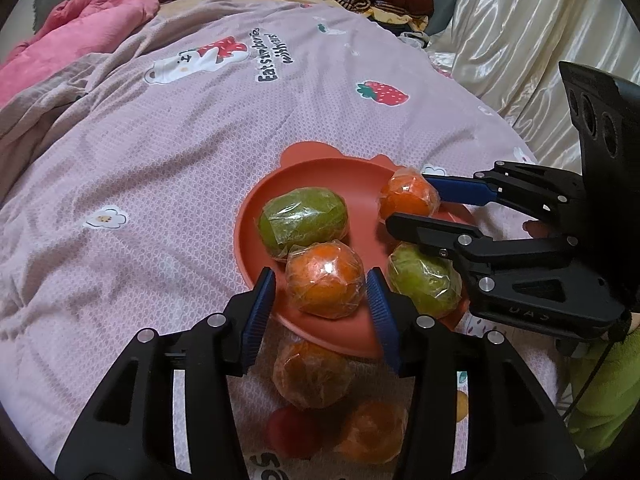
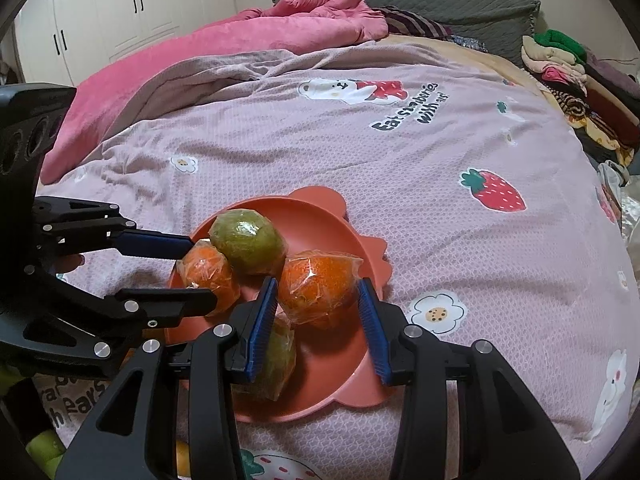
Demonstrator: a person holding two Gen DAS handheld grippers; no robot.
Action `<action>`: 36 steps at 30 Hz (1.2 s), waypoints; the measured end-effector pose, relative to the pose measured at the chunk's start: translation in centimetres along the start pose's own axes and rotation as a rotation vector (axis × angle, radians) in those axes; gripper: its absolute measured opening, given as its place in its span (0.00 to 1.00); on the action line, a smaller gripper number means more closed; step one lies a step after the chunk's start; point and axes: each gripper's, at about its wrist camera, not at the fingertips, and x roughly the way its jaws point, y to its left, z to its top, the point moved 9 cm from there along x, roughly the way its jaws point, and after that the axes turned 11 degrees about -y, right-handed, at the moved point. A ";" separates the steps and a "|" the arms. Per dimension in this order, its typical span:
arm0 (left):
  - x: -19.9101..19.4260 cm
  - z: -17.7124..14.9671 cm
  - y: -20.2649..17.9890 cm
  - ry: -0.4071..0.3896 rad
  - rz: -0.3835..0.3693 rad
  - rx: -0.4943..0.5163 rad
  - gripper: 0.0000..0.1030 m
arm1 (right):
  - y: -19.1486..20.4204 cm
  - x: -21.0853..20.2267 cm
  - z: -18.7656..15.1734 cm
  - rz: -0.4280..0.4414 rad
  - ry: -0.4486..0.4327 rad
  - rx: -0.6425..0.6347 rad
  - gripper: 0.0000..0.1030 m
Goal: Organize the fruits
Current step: 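Carry both wrapped oranges onto the orange plate and open both tools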
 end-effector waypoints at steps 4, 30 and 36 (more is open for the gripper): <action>0.0 0.0 0.0 0.000 0.000 -0.002 0.39 | -0.1 0.0 0.0 -0.002 0.001 0.000 0.39; -1.0 0.1 0.6 -0.016 0.007 -0.022 0.45 | -1.3 -2.6 0.2 -0.042 -0.050 0.037 0.55; -1.8 0.5 1.0 -0.034 0.013 -0.031 0.49 | -1.1 -3.0 0.1 -0.048 -0.059 0.041 0.60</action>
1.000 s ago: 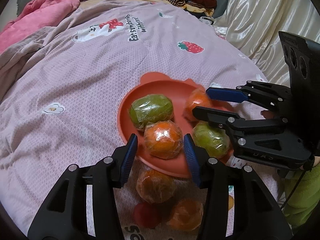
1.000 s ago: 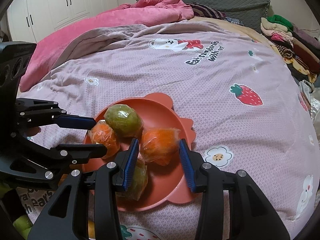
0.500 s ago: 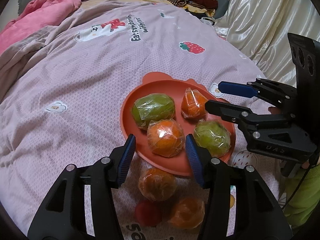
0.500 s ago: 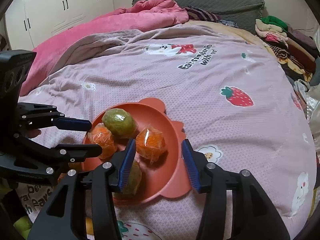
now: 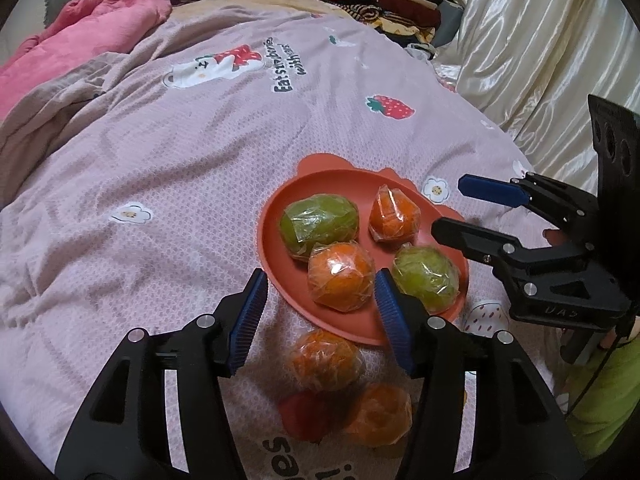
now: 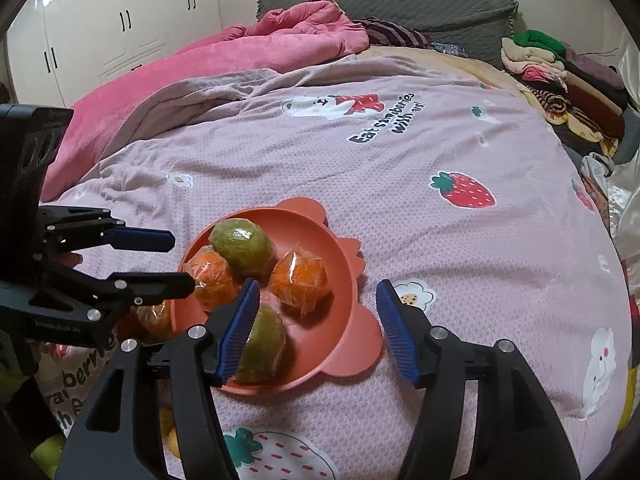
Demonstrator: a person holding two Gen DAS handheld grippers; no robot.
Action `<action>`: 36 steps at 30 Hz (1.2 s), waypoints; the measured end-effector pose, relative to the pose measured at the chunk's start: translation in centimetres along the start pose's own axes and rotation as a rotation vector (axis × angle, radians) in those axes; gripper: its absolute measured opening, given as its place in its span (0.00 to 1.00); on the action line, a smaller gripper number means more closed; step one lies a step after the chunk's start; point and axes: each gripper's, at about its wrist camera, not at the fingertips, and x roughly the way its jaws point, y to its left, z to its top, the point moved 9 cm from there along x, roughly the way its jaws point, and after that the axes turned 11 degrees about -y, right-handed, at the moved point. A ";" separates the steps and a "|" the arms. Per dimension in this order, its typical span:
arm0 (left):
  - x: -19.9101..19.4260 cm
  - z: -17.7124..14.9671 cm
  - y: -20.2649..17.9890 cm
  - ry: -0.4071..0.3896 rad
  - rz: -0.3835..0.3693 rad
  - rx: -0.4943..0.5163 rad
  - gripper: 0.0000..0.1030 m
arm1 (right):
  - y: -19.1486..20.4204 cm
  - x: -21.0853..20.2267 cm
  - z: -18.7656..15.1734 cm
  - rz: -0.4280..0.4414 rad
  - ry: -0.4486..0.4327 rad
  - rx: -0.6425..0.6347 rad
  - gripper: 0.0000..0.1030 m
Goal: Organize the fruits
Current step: 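Carry both wrapped oranges onto the orange plate and open both tools, then lift both open tools away from the plate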
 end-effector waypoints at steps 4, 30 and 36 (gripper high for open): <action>-0.7 0.3 0.0 -0.019 0.002 -0.002 0.55 | 0.2 -0.2 0.0 -0.002 -0.003 0.000 0.65; -3.8 0.9 2.2 -0.089 0.055 -0.055 0.86 | 0.6 -3.0 -0.2 -0.034 -0.042 0.011 0.87; -4.5 0.9 2.0 -0.100 0.067 -0.049 0.90 | 0.9 -4.0 -0.3 -0.036 -0.056 0.009 0.89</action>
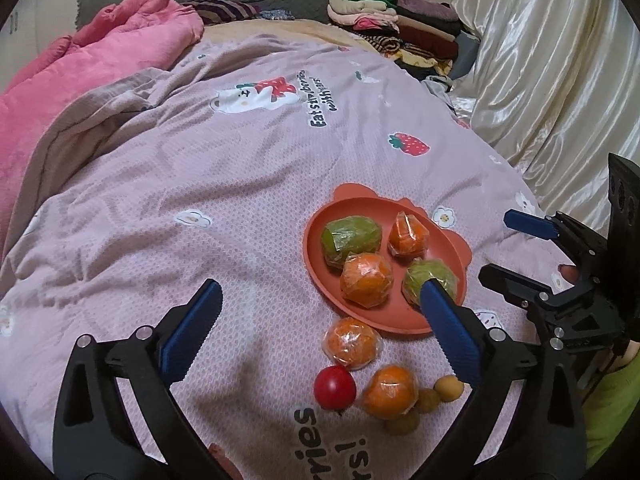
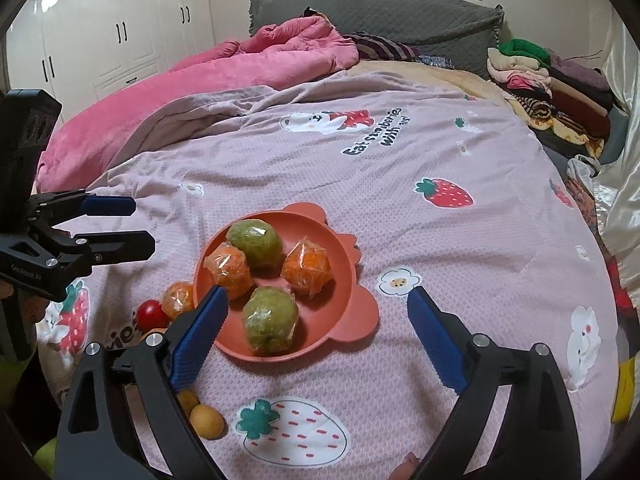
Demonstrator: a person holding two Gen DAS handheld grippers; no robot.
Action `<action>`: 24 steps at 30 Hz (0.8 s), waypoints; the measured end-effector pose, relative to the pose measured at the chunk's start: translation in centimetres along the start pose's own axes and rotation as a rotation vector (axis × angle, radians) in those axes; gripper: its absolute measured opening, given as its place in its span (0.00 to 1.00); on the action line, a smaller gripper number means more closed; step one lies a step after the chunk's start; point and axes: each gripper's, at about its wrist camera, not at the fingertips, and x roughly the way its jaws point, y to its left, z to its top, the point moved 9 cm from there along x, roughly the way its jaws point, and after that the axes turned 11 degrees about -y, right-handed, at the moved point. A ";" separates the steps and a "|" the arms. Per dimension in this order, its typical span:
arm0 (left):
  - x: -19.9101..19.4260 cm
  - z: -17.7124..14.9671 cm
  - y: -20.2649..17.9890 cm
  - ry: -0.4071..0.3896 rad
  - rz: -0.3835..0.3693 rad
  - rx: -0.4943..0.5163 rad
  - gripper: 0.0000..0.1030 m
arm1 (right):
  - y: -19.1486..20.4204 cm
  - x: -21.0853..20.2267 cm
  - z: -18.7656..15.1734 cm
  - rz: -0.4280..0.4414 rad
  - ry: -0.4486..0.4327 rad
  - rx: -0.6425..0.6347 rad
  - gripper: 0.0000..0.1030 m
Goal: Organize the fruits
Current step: 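Lift both open tools away from the plate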
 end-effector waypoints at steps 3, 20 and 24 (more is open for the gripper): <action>-0.2 0.1 0.0 -0.002 0.007 0.000 0.90 | 0.0 -0.4 0.0 -0.006 -0.002 -0.002 0.91; -2.2 0.1 -0.5 -0.026 0.019 0.007 0.90 | 0.8 -3.0 -0.3 -0.007 -0.029 -0.005 0.92; -2.7 -0.1 -0.8 -0.030 0.023 0.015 0.90 | 1.1 -3.4 -0.4 -0.004 -0.031 -0.006 0.92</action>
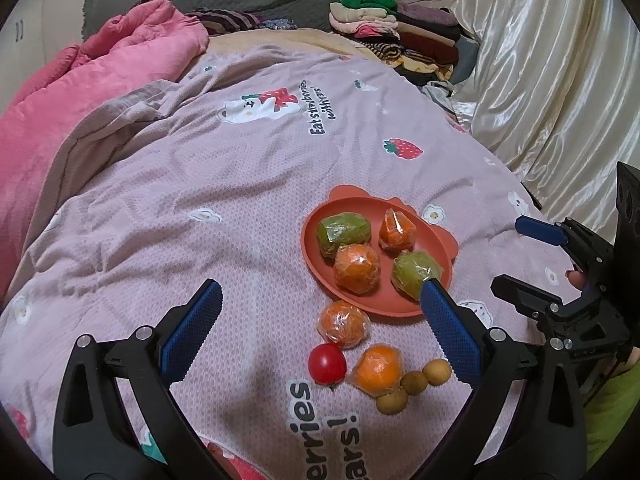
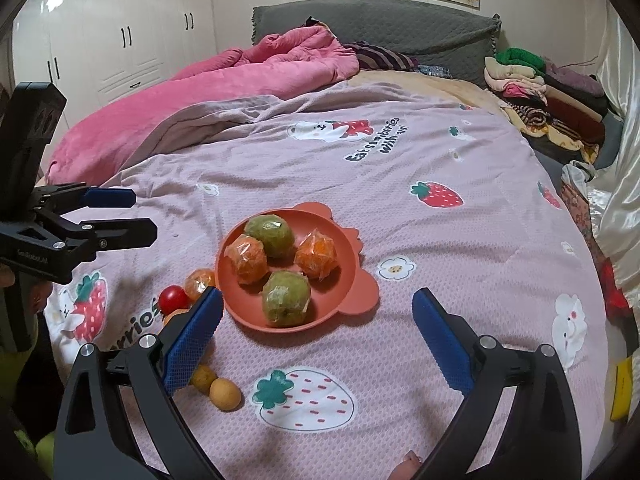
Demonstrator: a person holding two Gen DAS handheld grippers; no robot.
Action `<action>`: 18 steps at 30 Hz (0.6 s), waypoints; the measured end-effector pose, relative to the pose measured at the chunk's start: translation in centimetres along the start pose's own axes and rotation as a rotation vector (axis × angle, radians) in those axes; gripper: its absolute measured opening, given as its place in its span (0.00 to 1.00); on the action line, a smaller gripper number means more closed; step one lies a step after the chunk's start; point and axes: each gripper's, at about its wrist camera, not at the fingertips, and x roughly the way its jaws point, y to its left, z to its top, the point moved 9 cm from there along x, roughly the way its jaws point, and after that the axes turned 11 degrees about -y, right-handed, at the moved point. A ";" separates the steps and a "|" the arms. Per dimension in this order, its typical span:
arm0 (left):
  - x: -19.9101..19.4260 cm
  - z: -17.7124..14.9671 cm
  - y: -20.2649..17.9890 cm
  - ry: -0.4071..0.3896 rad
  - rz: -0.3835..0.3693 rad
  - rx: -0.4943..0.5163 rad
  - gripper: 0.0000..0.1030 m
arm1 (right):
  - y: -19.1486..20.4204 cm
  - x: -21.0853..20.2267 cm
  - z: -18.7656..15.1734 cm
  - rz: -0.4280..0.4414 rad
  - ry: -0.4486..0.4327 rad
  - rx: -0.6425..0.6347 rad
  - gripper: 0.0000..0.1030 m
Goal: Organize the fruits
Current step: 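Lift both open tools away from the plate, then move both open tools toward the small yellow-brown fruits beside the plate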
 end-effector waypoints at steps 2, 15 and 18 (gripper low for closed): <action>-0.3 0.0 -0.1 -0.003 0.001 0.000 0.90 | 0.1 -0.2 -0.1 -0.001 0.000 -0.001 0.92; -1.4 -0.4 -0.8 -0.014 0.000 0.004 0.90 | 0.8 -1.7 -0.8 -0.008 -0.006 -0.016 0.92; -1.6 -0.6 -0.9 -0.013 -0.001 0.006 0.90 | 1.0 -1.9 -1.1 -0.006 -0.002 -0.017 0.92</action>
